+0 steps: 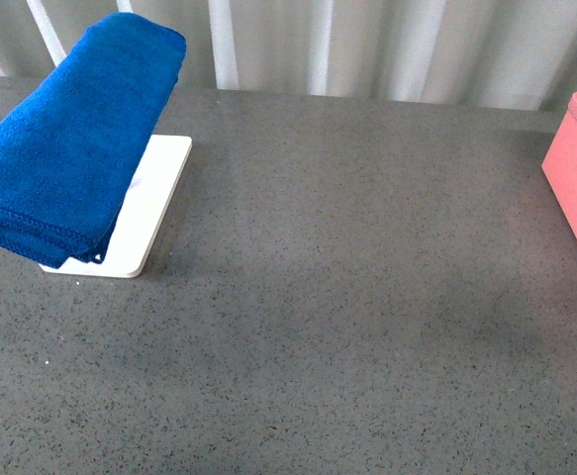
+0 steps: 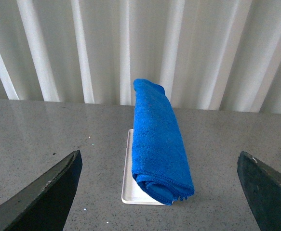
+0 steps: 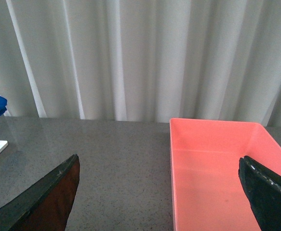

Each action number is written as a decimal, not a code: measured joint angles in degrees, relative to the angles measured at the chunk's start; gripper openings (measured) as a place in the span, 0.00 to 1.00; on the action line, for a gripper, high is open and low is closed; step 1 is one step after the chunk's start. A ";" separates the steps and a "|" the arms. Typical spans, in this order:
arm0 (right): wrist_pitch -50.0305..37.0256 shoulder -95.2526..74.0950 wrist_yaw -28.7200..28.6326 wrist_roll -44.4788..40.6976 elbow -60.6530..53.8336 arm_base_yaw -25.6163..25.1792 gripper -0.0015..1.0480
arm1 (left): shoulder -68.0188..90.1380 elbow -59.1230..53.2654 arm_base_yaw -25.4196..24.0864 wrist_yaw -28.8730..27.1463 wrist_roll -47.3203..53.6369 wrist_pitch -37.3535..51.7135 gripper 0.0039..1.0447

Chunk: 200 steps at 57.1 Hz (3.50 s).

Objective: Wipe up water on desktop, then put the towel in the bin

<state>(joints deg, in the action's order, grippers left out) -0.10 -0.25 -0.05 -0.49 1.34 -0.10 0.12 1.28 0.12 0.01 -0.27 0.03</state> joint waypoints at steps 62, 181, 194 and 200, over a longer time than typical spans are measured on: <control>0.00 0.00 0.00 0.00 0.00 0.00 0.93 | 0.00 0.00 0.00 -0.02 0.00 0.00 0.94; 0.00 0.00 0.00 0.00 0.00 0.00 0.93 | 112.61 75.93 0.46 4.59 8.13 -7.72 0.94; 0.00 0.00 0.00 0.00 0.00 0.00 0.93 | 114.73 75.89 1.66 3.39 8.13 -6.29 0.94; 0.00 0.00 0.00 0.00 0.00 0.00 0.93 | 114.86 75.21 2.05 3.39 8.17 -5.64 0.94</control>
<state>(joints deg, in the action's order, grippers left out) -0.10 -0.25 -0.05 -0.49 1.34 -0.10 114.98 76.49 2.17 3.40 7.90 -5.61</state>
